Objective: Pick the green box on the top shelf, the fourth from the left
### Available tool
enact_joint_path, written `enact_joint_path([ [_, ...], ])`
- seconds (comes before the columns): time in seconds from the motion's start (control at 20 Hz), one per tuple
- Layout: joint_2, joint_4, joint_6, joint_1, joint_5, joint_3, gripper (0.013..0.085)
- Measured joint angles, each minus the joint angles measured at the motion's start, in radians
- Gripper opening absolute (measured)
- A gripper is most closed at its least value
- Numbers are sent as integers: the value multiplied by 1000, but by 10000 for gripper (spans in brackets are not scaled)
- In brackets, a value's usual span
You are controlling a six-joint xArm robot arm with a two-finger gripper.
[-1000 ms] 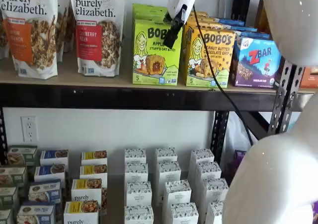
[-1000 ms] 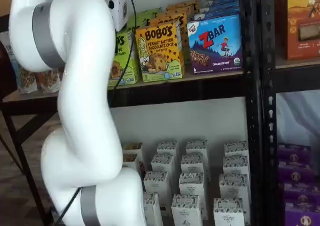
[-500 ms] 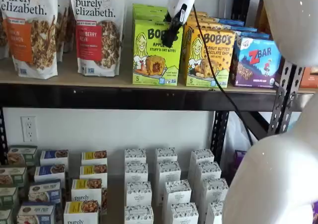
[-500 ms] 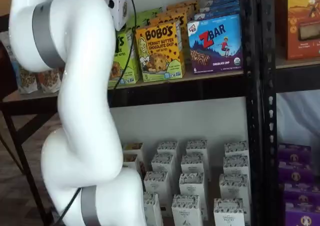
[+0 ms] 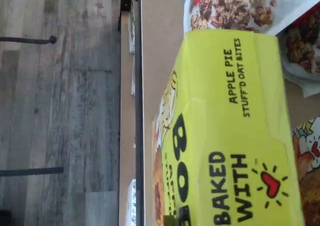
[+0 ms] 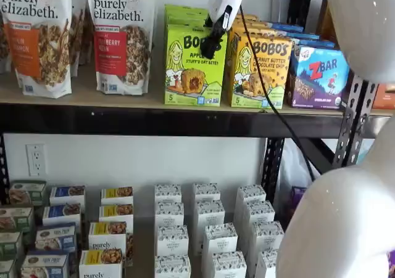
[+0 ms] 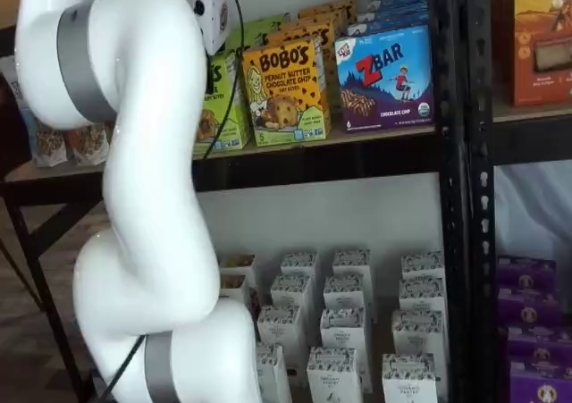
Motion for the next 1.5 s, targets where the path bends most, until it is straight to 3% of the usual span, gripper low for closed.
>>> enact_joint_path([
  [0.25, -3, -2, -1, 0, -5, 4, 490],
  [0.8, -11, 11, -8, -8, -9, 13, 250],
  [1.05, -5, -3, -6, -7, 10, 1, 250],
  [1.5, -6, 16, -9, -13, 27, -8, 250],
])
